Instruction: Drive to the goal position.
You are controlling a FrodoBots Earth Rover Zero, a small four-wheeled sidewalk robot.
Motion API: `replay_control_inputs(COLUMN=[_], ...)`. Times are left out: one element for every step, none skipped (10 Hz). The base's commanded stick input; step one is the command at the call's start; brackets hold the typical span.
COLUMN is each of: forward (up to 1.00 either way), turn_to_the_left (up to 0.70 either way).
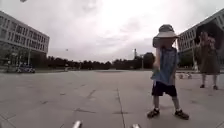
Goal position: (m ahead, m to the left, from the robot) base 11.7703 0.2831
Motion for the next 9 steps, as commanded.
replay_control_inputs(forward=[0.01,0.0,0.0,0.0,0.0,0.17,0.17,0.17,0.17], turn_to_the_left=[0.0,0.0,0.0,0.0,0.0,0.0,0.0,0.0,0.0])
